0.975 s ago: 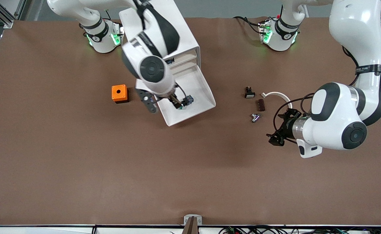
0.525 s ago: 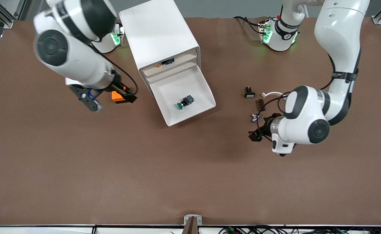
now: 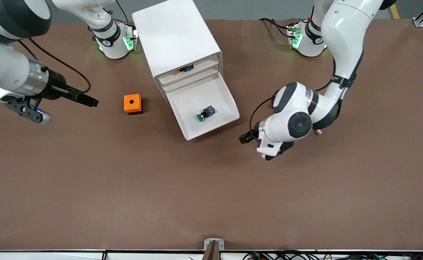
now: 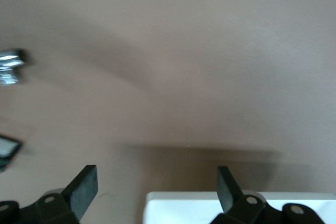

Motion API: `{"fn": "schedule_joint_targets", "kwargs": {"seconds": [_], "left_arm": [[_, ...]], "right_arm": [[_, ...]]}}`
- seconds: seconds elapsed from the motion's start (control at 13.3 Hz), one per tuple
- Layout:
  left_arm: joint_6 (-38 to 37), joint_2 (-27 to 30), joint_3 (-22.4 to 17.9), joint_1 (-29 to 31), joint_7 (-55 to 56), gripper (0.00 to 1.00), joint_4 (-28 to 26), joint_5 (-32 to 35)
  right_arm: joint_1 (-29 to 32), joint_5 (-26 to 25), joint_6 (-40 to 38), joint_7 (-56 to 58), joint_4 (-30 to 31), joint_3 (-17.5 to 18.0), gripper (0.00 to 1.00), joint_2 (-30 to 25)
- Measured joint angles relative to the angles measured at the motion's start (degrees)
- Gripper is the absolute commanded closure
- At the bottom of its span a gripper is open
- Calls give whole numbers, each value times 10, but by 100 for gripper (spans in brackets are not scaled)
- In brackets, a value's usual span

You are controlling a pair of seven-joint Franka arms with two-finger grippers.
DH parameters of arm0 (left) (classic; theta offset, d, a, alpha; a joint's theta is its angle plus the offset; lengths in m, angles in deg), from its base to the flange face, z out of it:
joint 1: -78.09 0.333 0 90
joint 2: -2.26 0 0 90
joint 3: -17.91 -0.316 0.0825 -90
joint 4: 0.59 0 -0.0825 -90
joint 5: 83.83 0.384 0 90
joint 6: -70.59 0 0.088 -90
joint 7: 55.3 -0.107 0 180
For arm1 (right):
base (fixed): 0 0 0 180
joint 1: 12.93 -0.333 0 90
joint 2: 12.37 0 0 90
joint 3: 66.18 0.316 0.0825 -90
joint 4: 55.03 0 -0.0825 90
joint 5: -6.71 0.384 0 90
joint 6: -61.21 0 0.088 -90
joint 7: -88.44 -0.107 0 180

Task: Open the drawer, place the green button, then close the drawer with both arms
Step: 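Withdraw the right gripper from the drawer while the left gripper releases it, then push the drawer shut with the left gripper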

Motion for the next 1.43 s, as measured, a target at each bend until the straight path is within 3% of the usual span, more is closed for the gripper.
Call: {"fn": "schedule_joint_targets", "kwargs": {"seconds": [0.22, 0.38, 0.75, 1.43], "left_arm": [[113, -9, 0, -18, 0, 0, -62, 0], [139, -17, 0, -33, 1, 0, -84, 0], [139, -19, 1, -61, 25, 0, -89, 0], [113, -20, 1, -135, 53, 0, -96, 0]], "right_arm": [[7, -48, 7, 71, 4, 1, 0, -14], [10, -68, 9, 123, 4, 2, 0, -22], [51, -98, 31, 250, 4, 1, 0, -35], [88, -114, 39, 316, 4, -2, 0, -58]]}}
